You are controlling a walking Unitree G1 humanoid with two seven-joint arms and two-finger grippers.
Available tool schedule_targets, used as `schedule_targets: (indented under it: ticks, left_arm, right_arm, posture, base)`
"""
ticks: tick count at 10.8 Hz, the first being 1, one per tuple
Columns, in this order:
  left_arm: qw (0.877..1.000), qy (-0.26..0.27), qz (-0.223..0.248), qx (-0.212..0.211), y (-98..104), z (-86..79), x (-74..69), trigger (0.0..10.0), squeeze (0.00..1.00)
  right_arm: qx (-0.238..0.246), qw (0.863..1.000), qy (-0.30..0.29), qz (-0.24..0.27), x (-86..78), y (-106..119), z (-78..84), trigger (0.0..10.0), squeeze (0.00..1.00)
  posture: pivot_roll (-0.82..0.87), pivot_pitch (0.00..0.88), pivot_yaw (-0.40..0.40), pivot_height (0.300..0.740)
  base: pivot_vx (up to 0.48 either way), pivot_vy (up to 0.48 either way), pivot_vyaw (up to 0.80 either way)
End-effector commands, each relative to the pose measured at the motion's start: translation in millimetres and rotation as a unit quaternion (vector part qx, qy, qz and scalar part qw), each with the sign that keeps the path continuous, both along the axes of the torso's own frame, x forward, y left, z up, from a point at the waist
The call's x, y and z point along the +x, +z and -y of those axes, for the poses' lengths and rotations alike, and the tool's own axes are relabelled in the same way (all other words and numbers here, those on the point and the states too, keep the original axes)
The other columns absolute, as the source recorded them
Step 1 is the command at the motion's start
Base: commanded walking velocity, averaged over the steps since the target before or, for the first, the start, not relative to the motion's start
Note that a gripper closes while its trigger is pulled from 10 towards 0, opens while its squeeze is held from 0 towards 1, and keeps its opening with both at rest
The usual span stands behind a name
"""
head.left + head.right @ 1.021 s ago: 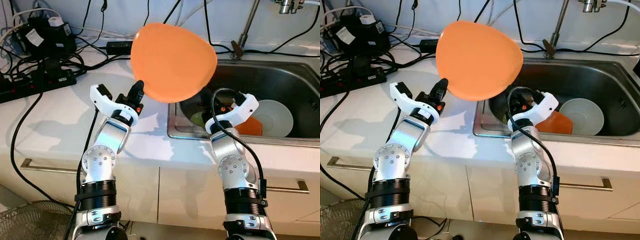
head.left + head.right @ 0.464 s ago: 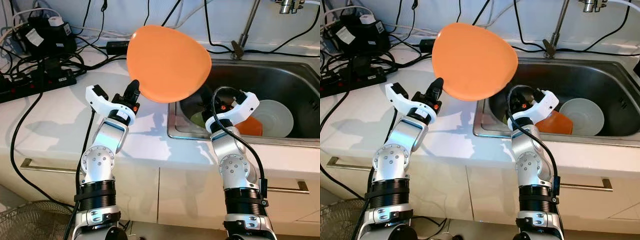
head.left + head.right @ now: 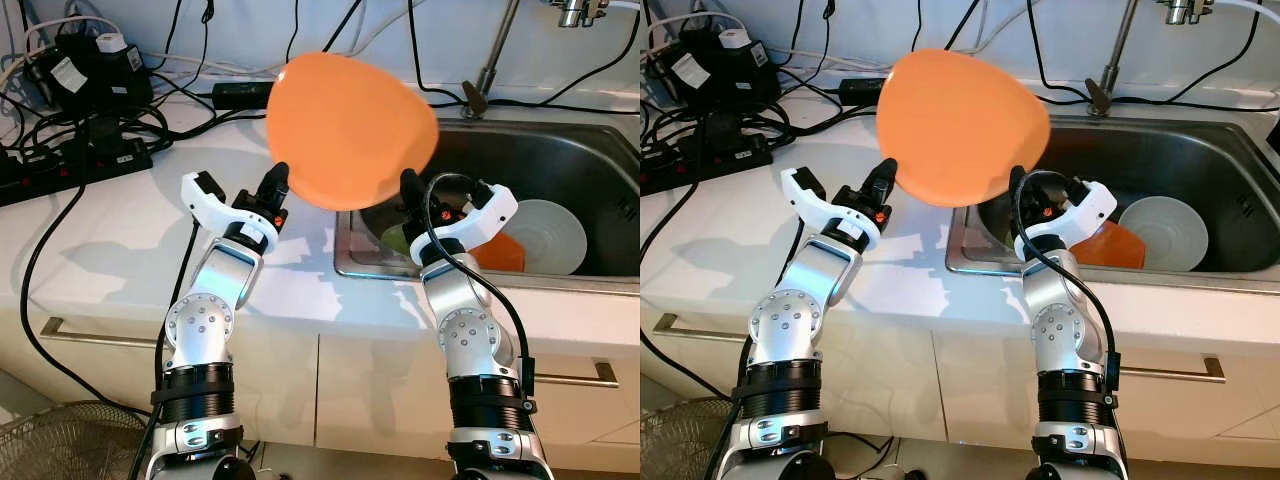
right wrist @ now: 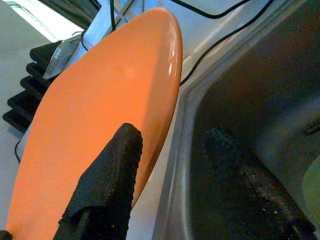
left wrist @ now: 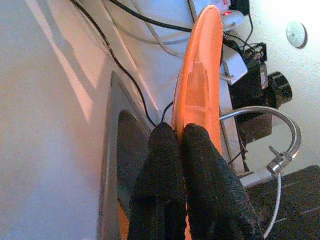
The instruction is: Kitchen organization
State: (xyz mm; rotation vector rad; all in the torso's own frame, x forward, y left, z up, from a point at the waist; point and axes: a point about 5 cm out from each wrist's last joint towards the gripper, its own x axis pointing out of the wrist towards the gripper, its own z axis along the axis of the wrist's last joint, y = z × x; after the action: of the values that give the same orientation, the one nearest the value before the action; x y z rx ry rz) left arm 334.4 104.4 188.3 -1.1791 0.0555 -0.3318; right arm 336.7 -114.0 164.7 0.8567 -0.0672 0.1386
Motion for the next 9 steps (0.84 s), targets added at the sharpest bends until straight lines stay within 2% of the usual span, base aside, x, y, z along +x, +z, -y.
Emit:
schedule_targets:
  ticks: [1, 4, 5, 6, 9]
  left_arm:
    - [0.998, -0.030, 0.037, -0.032, 15, 16.9, -3.9, 10.0, 0.00]
    - [0.997, -0.054, 0.039, -0.031, 13, 22.7, -7.1, 10.0, 0.00]
    - [0.997, -0.060, 0.037, -0.029, 12, 25.0, -8.2, 10.0, 0.00]
    - [0.997, -0.062, 0.037, -0.028, 11, 25.4, -8.5, 10.0, 0.00]
    - [0.997, -0.066, 0.031, -0.026, 9, 27.2, -8.1, 10.0, 0.00]
  right_arm:
    - [0.028, 1.000, 0.015, 0.000, -0.1, 3, -12.4, 10.0, 0.00]
    - [0.038, 0.999, 0.013, -0.002, 0.4, 3, -11.7, 10.0, 0.00]
    - [0.048, 0.999, 0.010, -0.003, 0.6, 3, -10.5, 9.7, 0.00]
    - [0.050, 0.999, 0.008, -0.001, 0.5, 4, -9.8, 0.0, 0.00]
    - [0.093, 0.996, 0.002, 0.003, 1.2, 8, -6.6, 0.0, 0.00]
  posture:
    - [0.08, 0.000, 0.057, 0.740]
    - [0.09, 0.000, 0.057, 0.740]
    - [0.08, 0.000, 0.059, 0.740]
    - [0.08, 0.000, 0.060, 0.740]
    - [0.08, 0.000, 0.063, 0.740]
  base:
    - [0.000, 0.000, 0.00]
    - [0.000, 0.000, 0.00]
    - [0.000, 0.000, 0.00]
    - [0.000, 0.000, 0.00]
    - [0.000, 0.000, 0.00]
